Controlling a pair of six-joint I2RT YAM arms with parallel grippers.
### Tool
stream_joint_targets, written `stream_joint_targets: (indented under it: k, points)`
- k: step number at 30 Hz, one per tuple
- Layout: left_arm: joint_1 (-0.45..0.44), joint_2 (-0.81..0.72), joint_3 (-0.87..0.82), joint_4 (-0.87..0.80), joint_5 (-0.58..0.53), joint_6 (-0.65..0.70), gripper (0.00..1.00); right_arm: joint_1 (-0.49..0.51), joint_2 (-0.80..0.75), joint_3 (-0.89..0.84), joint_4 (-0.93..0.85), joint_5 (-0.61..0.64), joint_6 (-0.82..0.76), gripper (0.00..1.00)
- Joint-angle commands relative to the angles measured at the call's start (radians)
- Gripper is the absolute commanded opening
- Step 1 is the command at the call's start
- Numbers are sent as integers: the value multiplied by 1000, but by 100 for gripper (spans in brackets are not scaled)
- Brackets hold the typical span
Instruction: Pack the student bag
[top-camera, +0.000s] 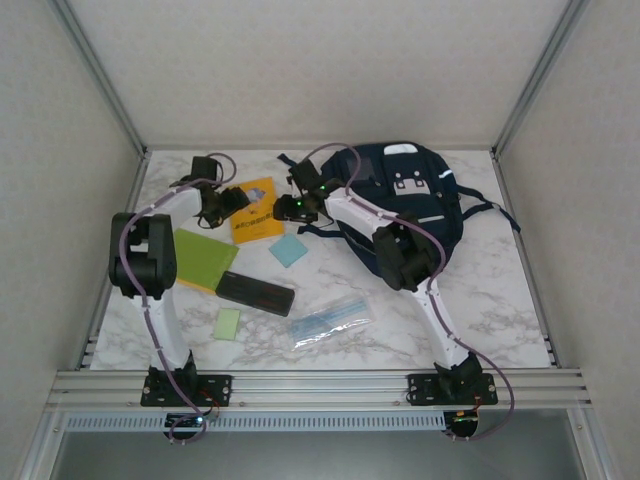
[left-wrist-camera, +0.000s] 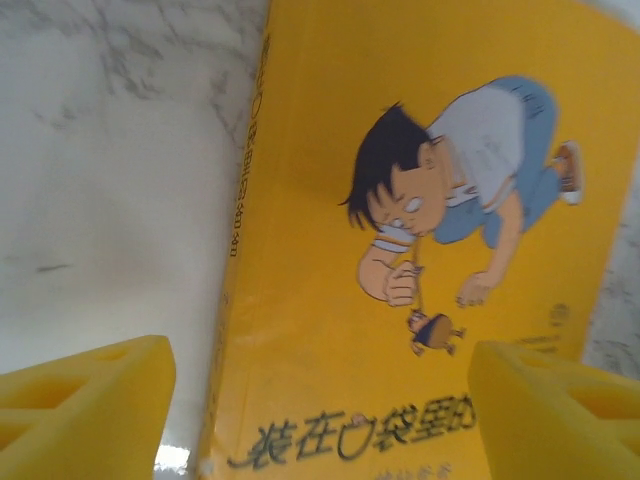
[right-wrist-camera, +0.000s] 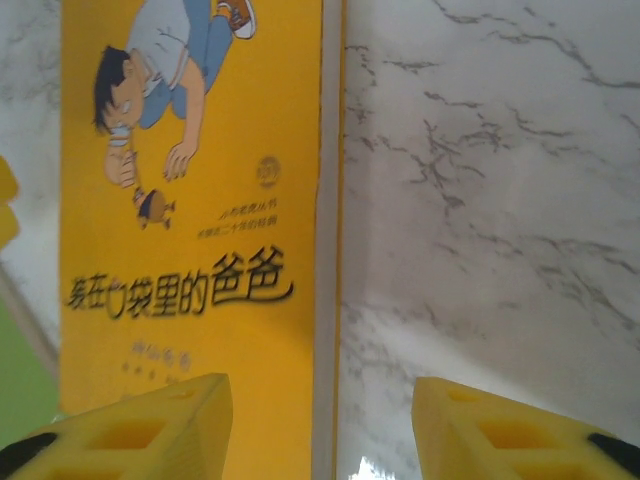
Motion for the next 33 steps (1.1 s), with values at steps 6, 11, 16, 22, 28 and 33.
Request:
stream_joint_targets:
  k: [6, 11, 16, 22, 28, 33]
  points:
    - [-71, 56, -1, 4, 58, -13, 64, 23, 126, 195, -68, -1, 34, 48]
    - [-98, 75, -26, 17, 52, -36, 62, 32, 120, 209, -51, -68, 47, 46]
    - [-100, 79, -17, -15, 29, -34, 62, 34, 28, 153, -84, -2, 18, 44]
    - [-100, 88, -1, -61, 3, -6, 62, 32, -47, 88, -83, 33, 18, 45]
    - [-100, 89, -8, -74, 0, 7, 62, 29, -49, 71, -21, -49, 47, 42]
    - [-100, 88, -12, -76, 1, 10, 63, 23, -18, 71, 7, -109, 86, 33]
